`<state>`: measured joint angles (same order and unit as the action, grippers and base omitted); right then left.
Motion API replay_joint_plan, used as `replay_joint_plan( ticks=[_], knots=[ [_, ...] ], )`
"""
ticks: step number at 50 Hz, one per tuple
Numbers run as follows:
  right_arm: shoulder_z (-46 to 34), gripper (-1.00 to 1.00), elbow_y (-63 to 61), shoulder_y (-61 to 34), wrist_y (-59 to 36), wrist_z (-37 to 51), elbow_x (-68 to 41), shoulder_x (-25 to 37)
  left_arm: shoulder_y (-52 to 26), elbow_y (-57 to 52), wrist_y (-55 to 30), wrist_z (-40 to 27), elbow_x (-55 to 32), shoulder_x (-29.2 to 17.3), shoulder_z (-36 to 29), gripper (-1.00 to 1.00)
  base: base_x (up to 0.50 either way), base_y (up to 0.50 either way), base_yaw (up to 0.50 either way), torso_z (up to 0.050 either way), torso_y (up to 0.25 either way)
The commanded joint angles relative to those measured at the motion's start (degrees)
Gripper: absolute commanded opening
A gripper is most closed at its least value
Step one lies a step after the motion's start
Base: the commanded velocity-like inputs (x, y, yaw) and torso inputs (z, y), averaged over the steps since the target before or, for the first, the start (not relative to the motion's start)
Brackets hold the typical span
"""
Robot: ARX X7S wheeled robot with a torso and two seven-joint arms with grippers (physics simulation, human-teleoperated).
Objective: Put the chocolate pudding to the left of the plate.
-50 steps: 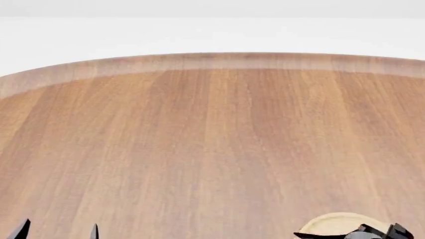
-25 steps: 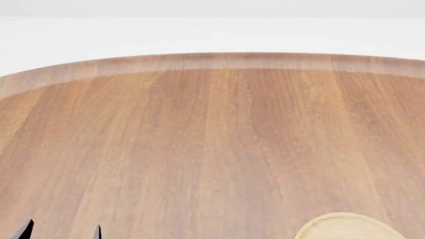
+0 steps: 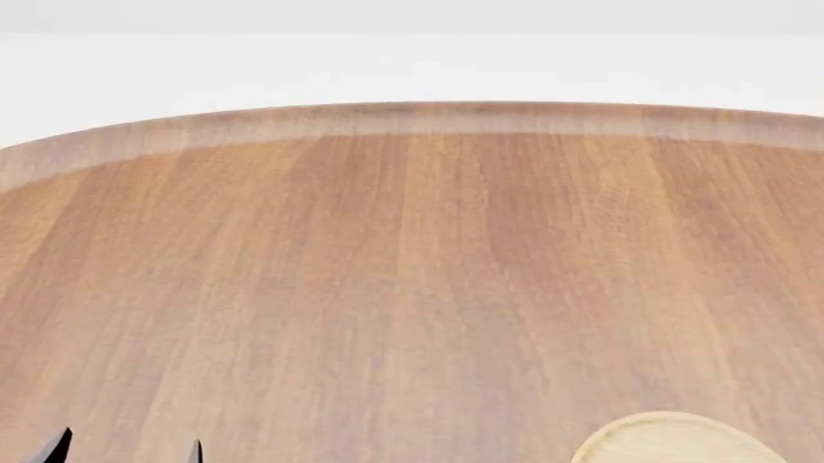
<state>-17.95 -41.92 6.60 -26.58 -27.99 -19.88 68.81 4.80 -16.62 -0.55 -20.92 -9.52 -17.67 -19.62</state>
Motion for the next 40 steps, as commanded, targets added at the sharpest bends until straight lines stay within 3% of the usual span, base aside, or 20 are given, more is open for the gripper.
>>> replay_joint_plan(
  ticks=[1, 20, 40],
  knots=[
    [-0.83, 1.0, 4.23, 1.15, 4.3, -0.22, 1.05, -1.72, -0.05, 0.01, -0.06, -0.23, 0.17, -0.06, -0.47, 1.0, 0.0, 0.0, 0.0, 0.0, 0.0],
    [-3.47, 1.0, 14.38, 2.98, 14.88, -1.51, 3.08, -7.95, -0.25, 0.41, 0.0, -0.38, 0.45, -0.31, -1.2, 1.0, 0.0, 0.0, 0.0, 0.0, 0.0],
    [-0.58, 1.0, 16.87, 7.01, 18.23, 0.23, 0.82, -5.87, -0.46, 0.25, -0.38, -0.85, 0.58, -0.43, -1.73, 1.0, 0.0, 0.0, 0.0, 0.0, 0.0]
  ],
)
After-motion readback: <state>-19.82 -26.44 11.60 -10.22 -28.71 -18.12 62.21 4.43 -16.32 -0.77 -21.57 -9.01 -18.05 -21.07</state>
